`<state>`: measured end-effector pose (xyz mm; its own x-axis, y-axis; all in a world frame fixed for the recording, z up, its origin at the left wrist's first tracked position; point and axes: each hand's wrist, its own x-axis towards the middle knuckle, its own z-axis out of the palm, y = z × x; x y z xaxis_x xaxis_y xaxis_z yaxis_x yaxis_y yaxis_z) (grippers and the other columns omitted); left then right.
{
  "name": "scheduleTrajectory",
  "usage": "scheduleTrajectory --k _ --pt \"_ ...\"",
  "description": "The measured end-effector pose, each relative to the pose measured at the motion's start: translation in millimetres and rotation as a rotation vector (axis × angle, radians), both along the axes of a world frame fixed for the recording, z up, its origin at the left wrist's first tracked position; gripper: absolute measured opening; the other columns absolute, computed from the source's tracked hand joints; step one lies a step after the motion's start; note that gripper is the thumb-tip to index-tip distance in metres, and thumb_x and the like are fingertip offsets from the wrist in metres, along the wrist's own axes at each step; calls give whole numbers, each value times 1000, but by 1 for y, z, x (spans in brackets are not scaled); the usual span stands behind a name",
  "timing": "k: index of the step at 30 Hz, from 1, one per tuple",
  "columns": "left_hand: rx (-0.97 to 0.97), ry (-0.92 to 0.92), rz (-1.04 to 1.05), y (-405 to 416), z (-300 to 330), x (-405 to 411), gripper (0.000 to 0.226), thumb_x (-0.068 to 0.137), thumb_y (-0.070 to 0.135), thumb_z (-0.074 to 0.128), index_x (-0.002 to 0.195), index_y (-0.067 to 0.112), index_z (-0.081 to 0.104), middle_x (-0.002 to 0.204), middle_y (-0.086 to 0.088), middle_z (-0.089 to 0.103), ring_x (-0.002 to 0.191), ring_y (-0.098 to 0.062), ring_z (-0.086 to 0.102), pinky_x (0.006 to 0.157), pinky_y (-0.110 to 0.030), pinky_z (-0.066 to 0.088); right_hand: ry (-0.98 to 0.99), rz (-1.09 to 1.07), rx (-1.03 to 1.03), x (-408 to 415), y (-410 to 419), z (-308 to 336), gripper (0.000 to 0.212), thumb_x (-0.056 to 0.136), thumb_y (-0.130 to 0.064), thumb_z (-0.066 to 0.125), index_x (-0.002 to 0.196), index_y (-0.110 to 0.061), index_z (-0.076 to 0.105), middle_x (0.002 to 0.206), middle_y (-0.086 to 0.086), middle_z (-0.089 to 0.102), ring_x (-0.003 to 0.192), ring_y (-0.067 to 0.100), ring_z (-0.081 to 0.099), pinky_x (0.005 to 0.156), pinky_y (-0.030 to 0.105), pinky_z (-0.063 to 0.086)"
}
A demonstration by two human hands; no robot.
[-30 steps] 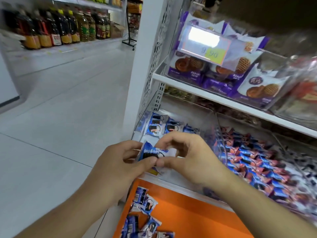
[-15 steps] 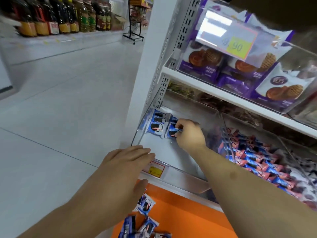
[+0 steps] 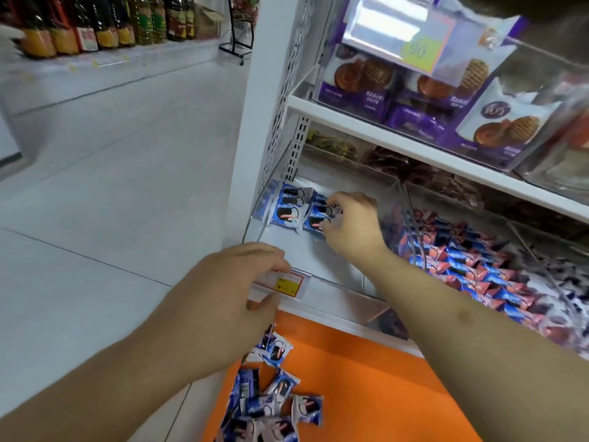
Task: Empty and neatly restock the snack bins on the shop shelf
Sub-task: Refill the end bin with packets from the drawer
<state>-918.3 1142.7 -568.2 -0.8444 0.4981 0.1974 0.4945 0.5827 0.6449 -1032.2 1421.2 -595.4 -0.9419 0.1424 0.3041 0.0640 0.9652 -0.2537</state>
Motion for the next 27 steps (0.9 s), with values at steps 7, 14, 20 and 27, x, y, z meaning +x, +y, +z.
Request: scheduleTrajectory --k 7,14,20,27 --pt "-270 -319 -116 -10 -47 11 45 93 30 74 134 42 61 118 21 62 110 1 60 96 -22 52 126 415 -405 170 -55 36 22 91 -5 69 109 -17 68 111 -5 64 106 10 59 86 19 45" --pt "-629 -515 -238 -21 -105 14 120 87 39 82 156 57 -14 171 19 -9 158 -9 12 125 -30 24 -688 259 -324 212 -46 -152 80 87 -39 78 157 -35 38 155 -4 36 145 18 38 115 31 40" --pt "-651 -524 -225 -26 -125 3 119 85 47 81 152 65 -15 169 26 -8 158 -7 9 126 -32 22 -1033 101 -257 184 -42 -241 124 64 -70 87 158 -61 6 171 -2 -7 157 38 -1 121 62 28" --pt "-664 -482 -214 -19 -126 3 121 86 39 83 160 52 -11 172 19 3 157 -11 19 125 -36 29 -939 113 -285 192 -67 -276 87 72 -64 85 148 -42 48 151 0 27 136 32 34 111 45 41"
